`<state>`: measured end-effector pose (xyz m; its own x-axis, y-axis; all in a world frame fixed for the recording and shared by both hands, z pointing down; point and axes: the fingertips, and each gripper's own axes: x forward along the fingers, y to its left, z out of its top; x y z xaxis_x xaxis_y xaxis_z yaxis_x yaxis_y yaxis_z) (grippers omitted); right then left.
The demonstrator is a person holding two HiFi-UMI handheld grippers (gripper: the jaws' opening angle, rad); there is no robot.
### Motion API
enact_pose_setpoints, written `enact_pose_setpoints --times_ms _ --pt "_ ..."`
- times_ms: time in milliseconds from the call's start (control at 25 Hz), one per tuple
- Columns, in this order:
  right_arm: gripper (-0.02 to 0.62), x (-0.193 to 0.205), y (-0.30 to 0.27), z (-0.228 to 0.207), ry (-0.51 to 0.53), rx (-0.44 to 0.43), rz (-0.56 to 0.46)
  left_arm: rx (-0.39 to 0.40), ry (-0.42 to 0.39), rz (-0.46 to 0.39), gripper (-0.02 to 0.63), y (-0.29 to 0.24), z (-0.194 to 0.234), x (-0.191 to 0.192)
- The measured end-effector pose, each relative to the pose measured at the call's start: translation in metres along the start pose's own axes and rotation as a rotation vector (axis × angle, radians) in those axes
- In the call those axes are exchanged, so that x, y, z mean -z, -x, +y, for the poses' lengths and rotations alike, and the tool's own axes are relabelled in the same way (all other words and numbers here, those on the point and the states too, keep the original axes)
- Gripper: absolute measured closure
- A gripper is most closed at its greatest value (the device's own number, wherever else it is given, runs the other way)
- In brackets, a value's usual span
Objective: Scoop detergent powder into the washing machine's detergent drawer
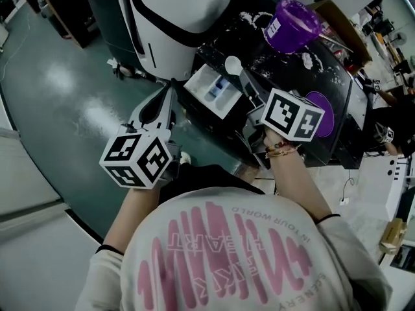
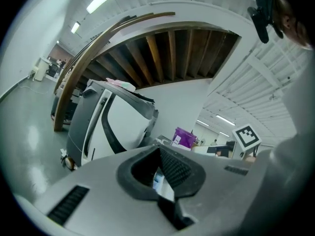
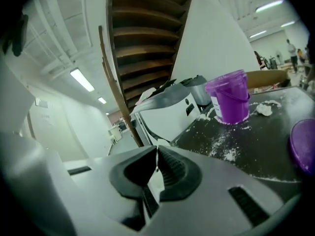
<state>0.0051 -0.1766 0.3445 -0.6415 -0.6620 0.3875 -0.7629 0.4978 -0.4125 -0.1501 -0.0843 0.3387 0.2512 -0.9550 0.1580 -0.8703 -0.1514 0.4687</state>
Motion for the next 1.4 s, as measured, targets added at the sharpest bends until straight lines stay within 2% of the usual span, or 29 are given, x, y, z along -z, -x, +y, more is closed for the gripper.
enact_pose_setpoints --times_ms 280,480,680,840,1080,1400 --pt "0.588 -0.041 0.045 -0.023 -0.130 -0.048 -0.190 0.137 -0.012 0.008 0.603 -0.047 -0.052 0.002" --pt "0.588 -0.071 0.069 -0.042 -0.136 -0.042 -0.291 0.170 -0.061 0.059 0.603 -0.078 -0.079 0.007" --pt "0.588 -0.083 0.085 -0.074 -0.052 0.033 -0.309 0.221 -0.086 0.055 0.603 -0.105 -0.111 -0.001" --pt "0.588 -0.097 0.089 -0.095 -0.050 0.030 -0.316 0.214 -0.130 0.047 0.603 -0.123 -0.125 -0.006" --pt "0.588 -0.117 0.099 -0.116 0.016 0.059 -0.306 0.204 -0.112 0.031 0.603 -0.143 -0.143 -0.014" --pt "0.588 -0.109 0.107 -0.135 0.030 0.090 -0.276 0.218 -0.144 0.043 0.603 -0.155 -0.162 -0.013"
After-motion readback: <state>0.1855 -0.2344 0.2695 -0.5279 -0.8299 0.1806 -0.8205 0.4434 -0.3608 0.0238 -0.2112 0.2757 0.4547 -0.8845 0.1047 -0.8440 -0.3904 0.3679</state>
